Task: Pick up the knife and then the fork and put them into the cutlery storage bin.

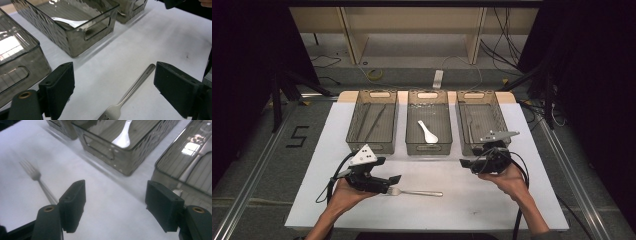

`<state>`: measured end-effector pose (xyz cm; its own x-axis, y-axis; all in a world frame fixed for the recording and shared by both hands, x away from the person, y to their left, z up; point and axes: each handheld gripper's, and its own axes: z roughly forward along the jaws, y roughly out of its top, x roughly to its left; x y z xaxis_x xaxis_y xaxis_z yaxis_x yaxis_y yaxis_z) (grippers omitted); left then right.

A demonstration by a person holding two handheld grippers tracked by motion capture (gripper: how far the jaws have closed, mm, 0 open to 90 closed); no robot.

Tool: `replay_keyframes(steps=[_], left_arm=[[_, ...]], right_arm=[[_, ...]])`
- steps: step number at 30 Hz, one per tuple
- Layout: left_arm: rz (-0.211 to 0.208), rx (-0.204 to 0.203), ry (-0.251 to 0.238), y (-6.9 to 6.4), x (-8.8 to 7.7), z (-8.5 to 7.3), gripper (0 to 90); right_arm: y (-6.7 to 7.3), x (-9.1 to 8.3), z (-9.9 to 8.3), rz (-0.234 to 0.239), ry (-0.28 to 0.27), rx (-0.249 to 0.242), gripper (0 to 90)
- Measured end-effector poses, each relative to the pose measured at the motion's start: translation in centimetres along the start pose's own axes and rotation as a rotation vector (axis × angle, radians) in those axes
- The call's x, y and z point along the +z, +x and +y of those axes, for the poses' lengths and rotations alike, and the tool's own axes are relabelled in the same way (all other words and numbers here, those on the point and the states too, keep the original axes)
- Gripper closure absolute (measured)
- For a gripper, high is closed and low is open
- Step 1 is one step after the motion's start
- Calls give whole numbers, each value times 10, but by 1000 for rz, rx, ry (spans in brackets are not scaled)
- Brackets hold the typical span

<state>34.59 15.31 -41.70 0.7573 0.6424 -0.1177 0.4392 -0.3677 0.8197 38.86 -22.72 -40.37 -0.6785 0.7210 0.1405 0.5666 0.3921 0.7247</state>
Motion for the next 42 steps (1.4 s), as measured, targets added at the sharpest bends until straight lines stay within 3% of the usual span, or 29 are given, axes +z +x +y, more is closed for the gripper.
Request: replay_keyframes(steps=[3,9,16,20,26,36,42], left_arm=[[-5,16,38,-2,5,1,170],[-5,55,95,-7,11,6,205],[-1,130,237,-10,28,10,252],[-6,164,317,-12,41,14,285],[-34,178,424,-13,60,12,372],[-90,247,548,-22,81,11,491],[-111,268,575,-24,87,10,560]], right_arm=[[4,-1,-13,36,-43,32,335],[11,-2,-24,16,-71,27,301],[16,-11,-34,24,-107,36,298],[17,-13,-41,23,-102,45,299],[21,-14,-44,24,-93,40,299],[24,-12,-46,24,-76,31,302],[25,-11,-45,25,-75,26,303]])
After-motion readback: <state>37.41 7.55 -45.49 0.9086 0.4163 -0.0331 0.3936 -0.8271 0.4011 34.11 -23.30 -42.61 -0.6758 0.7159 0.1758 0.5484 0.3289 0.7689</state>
